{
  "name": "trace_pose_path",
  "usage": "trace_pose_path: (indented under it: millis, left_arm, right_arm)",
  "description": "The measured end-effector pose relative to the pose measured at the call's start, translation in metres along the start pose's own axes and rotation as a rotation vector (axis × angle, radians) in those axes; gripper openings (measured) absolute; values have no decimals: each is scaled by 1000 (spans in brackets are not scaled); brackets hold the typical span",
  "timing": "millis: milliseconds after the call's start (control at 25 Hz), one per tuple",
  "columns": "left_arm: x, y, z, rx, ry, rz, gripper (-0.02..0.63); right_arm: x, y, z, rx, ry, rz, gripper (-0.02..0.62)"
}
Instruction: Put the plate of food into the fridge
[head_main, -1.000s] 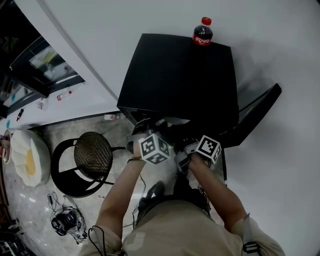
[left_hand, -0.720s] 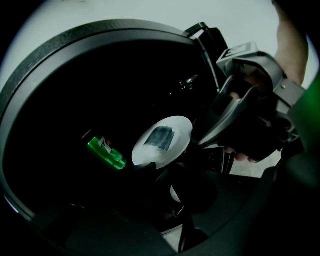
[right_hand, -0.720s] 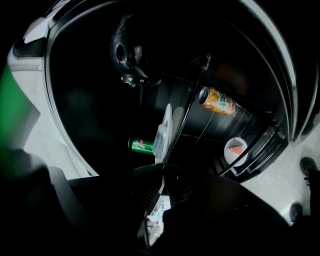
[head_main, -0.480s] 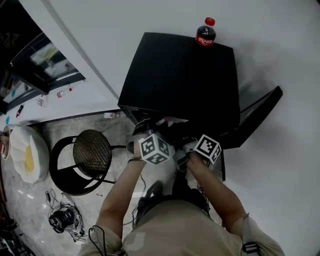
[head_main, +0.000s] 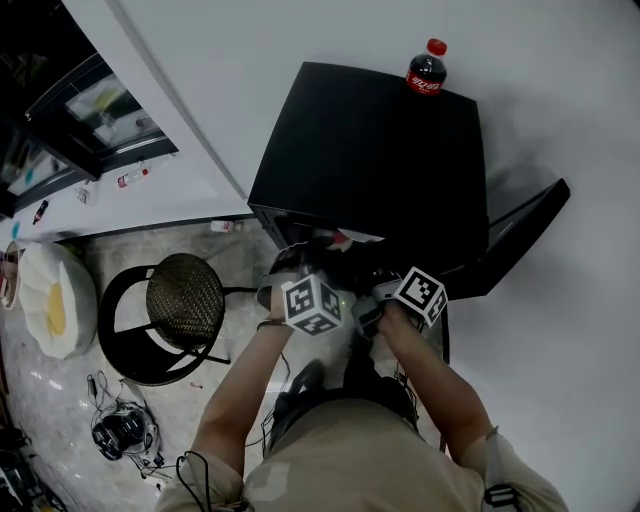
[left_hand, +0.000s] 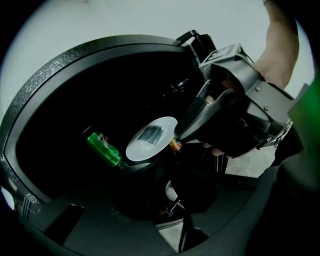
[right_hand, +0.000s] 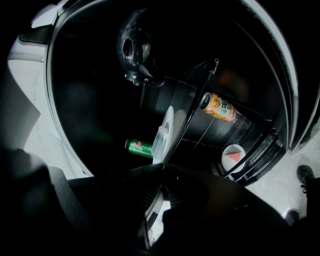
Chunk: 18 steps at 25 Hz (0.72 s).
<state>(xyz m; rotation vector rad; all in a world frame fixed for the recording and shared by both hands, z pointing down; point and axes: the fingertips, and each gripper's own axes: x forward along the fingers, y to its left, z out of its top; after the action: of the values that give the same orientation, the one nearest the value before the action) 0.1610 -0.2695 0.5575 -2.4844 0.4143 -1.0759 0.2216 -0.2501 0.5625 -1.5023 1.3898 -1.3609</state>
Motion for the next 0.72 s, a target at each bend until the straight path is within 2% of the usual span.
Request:
trace_pose_path:
  millis: [720]
  left_arm:
    - [-20,-18,-18,-43,4,-26,95]
  right_arm:
    - [8,1,7,-23,-26,2,31]
